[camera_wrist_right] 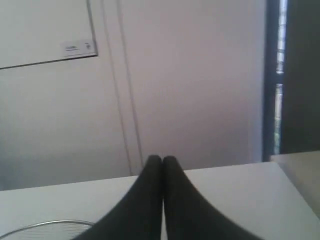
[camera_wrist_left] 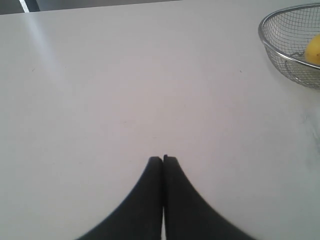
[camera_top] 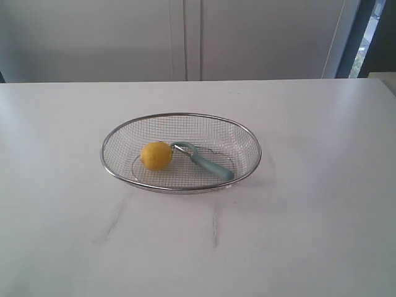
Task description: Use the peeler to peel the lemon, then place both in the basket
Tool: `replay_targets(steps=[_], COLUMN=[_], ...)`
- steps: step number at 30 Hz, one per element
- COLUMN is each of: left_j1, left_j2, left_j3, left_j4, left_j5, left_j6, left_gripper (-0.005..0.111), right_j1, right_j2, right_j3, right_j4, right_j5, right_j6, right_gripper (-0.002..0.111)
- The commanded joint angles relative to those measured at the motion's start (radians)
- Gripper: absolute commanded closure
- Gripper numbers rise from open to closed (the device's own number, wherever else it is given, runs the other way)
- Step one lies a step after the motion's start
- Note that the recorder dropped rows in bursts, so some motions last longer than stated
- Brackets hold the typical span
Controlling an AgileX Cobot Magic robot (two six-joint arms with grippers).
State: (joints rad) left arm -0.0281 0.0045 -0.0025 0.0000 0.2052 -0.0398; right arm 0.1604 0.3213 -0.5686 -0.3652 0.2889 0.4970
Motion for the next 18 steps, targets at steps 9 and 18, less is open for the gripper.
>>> replay_targets(steps=[9,18], left_j1=[-0.008,-0.008], left_j2=[-0.005,-0.005], left_j3=[0.002,0.002], left_j4=[0.0,0.0], left_j5=[0.002,0.002], left_j6=[-0.006,-0.006], left_gripper=[0.107,0.107], right_j1=[-0.251,-0.251], right_j2=[-0.204,-0.229], right_j3=[0.277,0.471], right_j4=[0.054,0.07], right_j5=[0.083,0.005], right_j6=[0.005,-0.128], right_gripper=[0.108,0.108])
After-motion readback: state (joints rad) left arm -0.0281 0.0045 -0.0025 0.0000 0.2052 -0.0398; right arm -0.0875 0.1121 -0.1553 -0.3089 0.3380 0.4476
